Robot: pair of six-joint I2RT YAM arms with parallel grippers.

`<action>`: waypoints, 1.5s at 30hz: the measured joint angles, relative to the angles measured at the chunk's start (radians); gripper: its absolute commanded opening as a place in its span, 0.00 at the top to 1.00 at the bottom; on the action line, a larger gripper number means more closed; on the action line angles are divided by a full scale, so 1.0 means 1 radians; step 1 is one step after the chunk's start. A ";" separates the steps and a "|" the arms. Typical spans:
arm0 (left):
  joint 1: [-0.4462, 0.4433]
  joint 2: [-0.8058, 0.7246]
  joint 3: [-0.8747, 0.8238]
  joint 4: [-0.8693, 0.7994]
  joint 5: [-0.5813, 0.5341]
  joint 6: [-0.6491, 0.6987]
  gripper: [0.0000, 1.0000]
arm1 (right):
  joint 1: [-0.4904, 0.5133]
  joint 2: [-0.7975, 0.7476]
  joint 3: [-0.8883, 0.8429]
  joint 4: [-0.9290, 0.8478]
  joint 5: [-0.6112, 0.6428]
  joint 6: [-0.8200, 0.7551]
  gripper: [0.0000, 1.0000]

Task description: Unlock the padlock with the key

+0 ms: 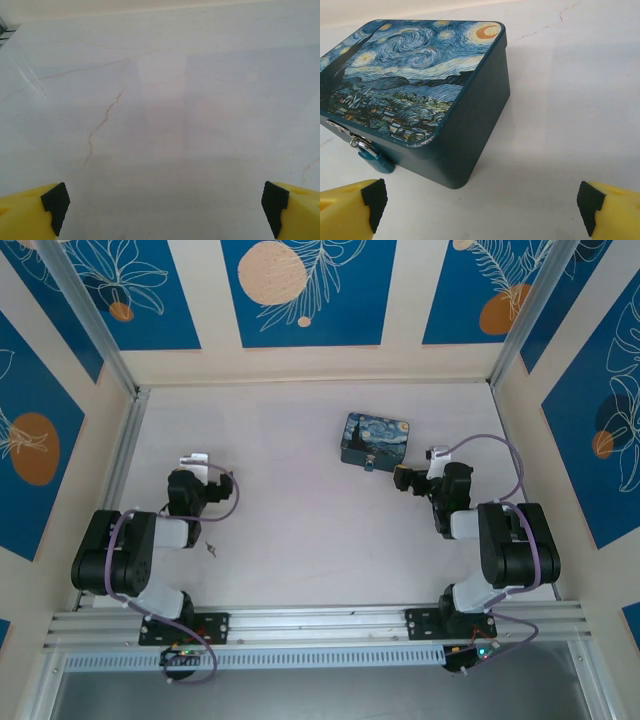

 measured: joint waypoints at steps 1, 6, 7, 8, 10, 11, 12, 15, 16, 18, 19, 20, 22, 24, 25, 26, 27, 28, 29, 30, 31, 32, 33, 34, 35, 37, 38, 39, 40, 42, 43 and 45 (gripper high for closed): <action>0.000 0.000 0.000 0.000 0.000 0.000 0.00 | 0.000 0.000 0.000 0.000 0.000 0.000 0.01; 0.000 0.000 0.000 0.000 0.000 0.000 0.00 | 0.000 0.000 0.000 0.000 0.000 0.000 0.01; 0.000 0.000 0.000 0.000 -0.001 0.000 0.00 | 0.000 0.000 0.000 0.000 0.000 0.000 0.01; 0.000 0.000 0.000 0.000 -0.001 0.000 0.00 | 0.000 0.000 0.000 0.000 0.000 0.000 0.01; 0.000 0.000 0.000 0.000 -0.008 0.000 0.00 | 0.000 0.000 0.000 0.000 0.000 0.000 0.01; 0.000 0.000 0.000 -0.001 -0.008 0.000 0.00 | 0.000 0.000 0.000 0.000 0.000 0.000 0.01; 0.000 0.000 0.000 0.000 -0.010 0.000 0.00 | 0.000 0.000 0.000 0.000 0.000 0.000 0.01; 0.000 0.000 0.000 -0.001 -0.011 0.001 0.00 | -0.002 0.000 0.000 0.000 -0.002 0.000 0.01; 0.000 0.000 0.000 -0.002 -0.008 0.003 0.00 | -0.003 0.000 0.000 0.000 -0.004 0.000 0.01; 0.000 0.000 0.002 -0.008 0.007 0.005 0.00 | -0.005 -0.009 0.001 -0.013 -0.002 0.001 0.01; 0.000 0.000 0.005 -0.016 0.016 0.008 0.00 | -0.005 -0.029 0.004 -0.046 0.004 0.003 0.00; 0.000 -0.002 0.010 -0.032 0.023 0.010 0.00 | -0.006 -0.053 0.009 -0.078 0.009 0.005 0.01; 0.000 -0.016 0.038 -0.097 0.034 0.013 0.00 | -0.010 -0.144 0.031 -0.167 0.034 0.023 0.01; 0.000 -0.047 0.074 -0.167 0.037 0.016 0.00 | -0.018 -0.245 0.051 -0.231 0.061 0.074 0.00; 0.000 -0.067 0.095 -0.200 0.038 0.019 0.00 | -0.024 -0.296 0.071 -0.273 0.074 0.117 0.01; 0.000 -0.086 0.110 -0.225 0.038 0.019 0.00 | -0.032 -0.335 0.097 -0.320 0.086 0.161 0.01; 0.000 -0.111 0.127 -0.257 0.038 0.019 0.00 | -0.043 -0.363 0.138 -0.386 0.095 0.215 0.00; 0.000 -0.138 0.143 -0.289 0.037 0.017 0.00 | -0.056 -0.376 0.189 -0.453 0.100 0.263 0.00; 0.000 -0.160 0.154 -0.314 0.037 0.011 0.00 | -0.068 -0.375 0.238 -0.505 0.100 0.301 0.00; 0.000 -0.185 0.168 -0.346 0.037 0.003 0.00 | -0.077 -0.363 0.293 -0.559 0.094 0.337 0.00; 0.000 -0.208 0.184 -0.381 0.038 -0.007 0.00 | -0.084 -0.344 0.341 -0.600 0.086 0.362 0.00; 0.000 -0.228 0.205 -0.421 0.039 -0.022 0.00 | -0.091 -0.314 0.397 -0.645 0.074 0.386 0.00; 0.000 -0.244 0.231 -0.466 0.039 -0.038 0.00 | -0.095 -0.269 0.464 -0.704 0.057 0.409 0.00; 0.000 -0.255 0.257 -0.508 0.042 -0.056 0.00 | -0.095 -0.220 0.528 -0.755 0.040 0.425 0.00; 0.000 -0.263 0.288 -0.552 0.047 -0.079 0.00 | -0.096 -0.156 0.605 -0.811 0.018 0.438 0.03; -0.001 -0.269 0.352 -0.641 0.052 -0.129 0.00 | -0.096 -0.016 0.761 -0.914 -0.024 0.459 0.07; -0.001 -0.270 0.388 -0.695 0.058 -0.160 0.00 | -0.096 0.060 0.843 -0.969 -0.046 0.470 0.10; -0.001 -0.269 0.422 -0.748 0.065 -0.188 0.00 | -0.094 0.126 0.912 -1.008 -0.062 0.477 0.12; -0.001 -0.269 0.447 -0.793 0.072 -0.208 0.00 | -0.094 0.190 0.978 -1.053 -0.078 0.485 0.15; -0.001 -0.264 0.506 -0.893 0.097 -0.254 0.00 | -0.094 0.318 1.111 -1.136 -0.111 0.505 0.21; -0.002 -0.258 0.530 -0.931 0.111 -0.271 0.00 | -0.094 0.361 1.155 -1.165 -0.123 0.513 0.23; -0.005 -0.246 0.564 -0.994 0.143 -0.299 0.00 | -0.092 0.456 1.247 -1.233 -0.154 0.538 0.25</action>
